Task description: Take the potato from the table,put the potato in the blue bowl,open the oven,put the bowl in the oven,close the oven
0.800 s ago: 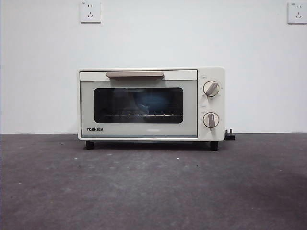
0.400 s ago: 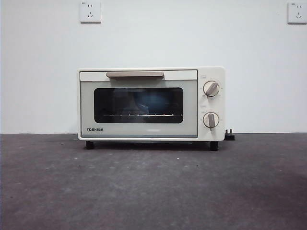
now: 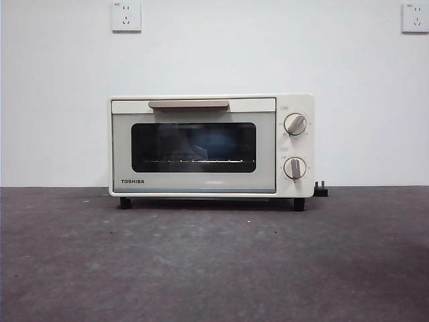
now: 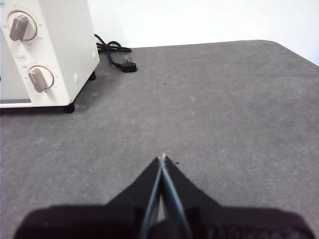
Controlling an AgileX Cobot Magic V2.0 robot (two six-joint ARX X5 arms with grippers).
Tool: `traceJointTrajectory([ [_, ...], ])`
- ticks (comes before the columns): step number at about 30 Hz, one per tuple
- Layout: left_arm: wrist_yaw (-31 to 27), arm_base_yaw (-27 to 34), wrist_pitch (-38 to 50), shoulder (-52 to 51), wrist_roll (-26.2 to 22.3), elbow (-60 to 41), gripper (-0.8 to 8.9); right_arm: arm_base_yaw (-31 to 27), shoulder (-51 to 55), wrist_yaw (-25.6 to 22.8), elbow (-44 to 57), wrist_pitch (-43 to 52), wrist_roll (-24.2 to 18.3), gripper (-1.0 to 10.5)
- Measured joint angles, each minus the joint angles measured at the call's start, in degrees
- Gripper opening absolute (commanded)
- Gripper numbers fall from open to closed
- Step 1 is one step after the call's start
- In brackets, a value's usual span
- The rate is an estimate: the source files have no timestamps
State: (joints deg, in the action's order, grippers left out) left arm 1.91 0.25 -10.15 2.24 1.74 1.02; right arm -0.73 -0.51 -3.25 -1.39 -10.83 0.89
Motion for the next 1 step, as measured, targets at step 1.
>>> traceJointTrajectory([
  [1,0.00,0.00,0.00,0.00,0.00,0.00,-0.04,0.00,0.00,0.00,0.00,0.00,0.00,0.0],
])
